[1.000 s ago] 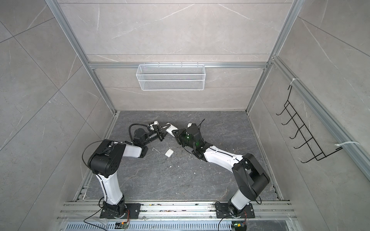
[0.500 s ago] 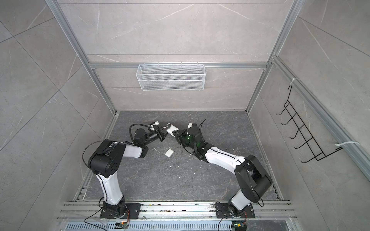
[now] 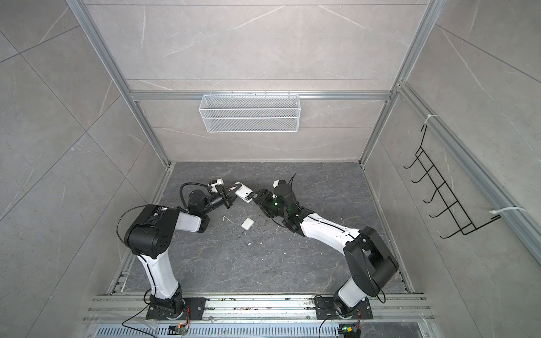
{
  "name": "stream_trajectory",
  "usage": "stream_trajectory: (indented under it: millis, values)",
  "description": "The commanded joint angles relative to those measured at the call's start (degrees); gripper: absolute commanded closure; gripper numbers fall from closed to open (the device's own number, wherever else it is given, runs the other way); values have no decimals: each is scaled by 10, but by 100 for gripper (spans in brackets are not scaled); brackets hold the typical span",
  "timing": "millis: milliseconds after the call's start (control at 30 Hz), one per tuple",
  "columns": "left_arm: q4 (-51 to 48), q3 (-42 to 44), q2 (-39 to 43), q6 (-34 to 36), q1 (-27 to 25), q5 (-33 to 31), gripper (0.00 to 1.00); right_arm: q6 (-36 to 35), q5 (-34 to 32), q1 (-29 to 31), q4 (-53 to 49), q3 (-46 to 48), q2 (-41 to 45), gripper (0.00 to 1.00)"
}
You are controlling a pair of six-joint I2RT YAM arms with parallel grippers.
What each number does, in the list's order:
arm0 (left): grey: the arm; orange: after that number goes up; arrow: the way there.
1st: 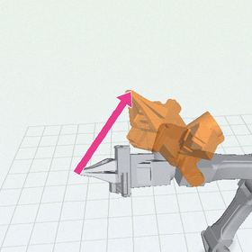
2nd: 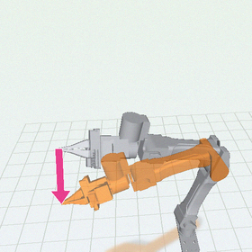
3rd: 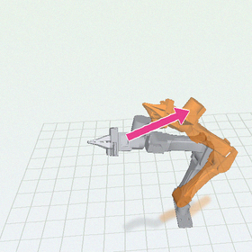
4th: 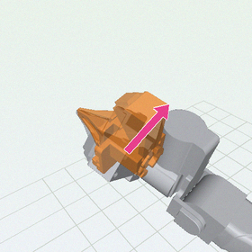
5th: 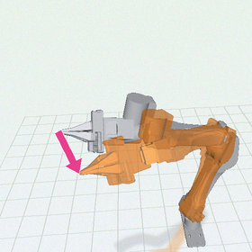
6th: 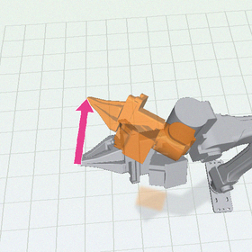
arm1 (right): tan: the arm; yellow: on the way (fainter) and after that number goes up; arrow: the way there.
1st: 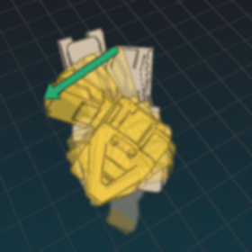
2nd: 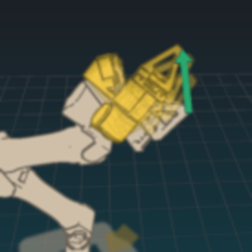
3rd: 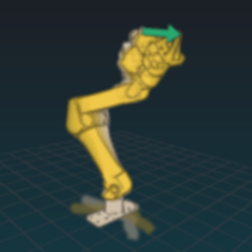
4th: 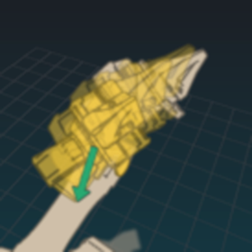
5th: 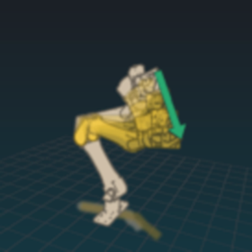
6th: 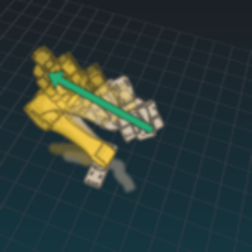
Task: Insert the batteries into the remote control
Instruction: 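Lower the right gripper onto the white battery cover and grasp it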
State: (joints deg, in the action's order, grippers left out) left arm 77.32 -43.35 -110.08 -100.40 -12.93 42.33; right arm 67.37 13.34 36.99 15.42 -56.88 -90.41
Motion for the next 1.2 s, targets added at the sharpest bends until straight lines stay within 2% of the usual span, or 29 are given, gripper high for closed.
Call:
stream_trajectory:
  millis: [0,67,133,233,400,667,867,1100,1167]
  values:
    - [37,41,2,95,44,54,100,-193,37,-11,-94,-29,32,26]
    - [37,67,-4,116,74,60,100,-316,41,-11,-184,-64,13,22]
    - [34,89,-7,132,97,58,100,-395,50,-11,-246,-96,-25,21]
    - [0,112,-7,152,121,59,100,-435,56,-5,-268,-118,-85,20]
    - [-5,136,-4,155,141,72,100,-437,23,9,-274,-152,-165,18]
    - [-62,184,45,161,214,85,100,-456,1,38,-319,-245,-276,19]
    - [-116,191,83,174,223,77,100,-460,-34,51,-358,-298,-318,20]
    - [-204,189,128,212,227,71,100,-454,-10,66,-345,-295,-338,22]
    - [-199,191,134,210,227,66,100,-448,-11,72,-343,-285,-332,23]
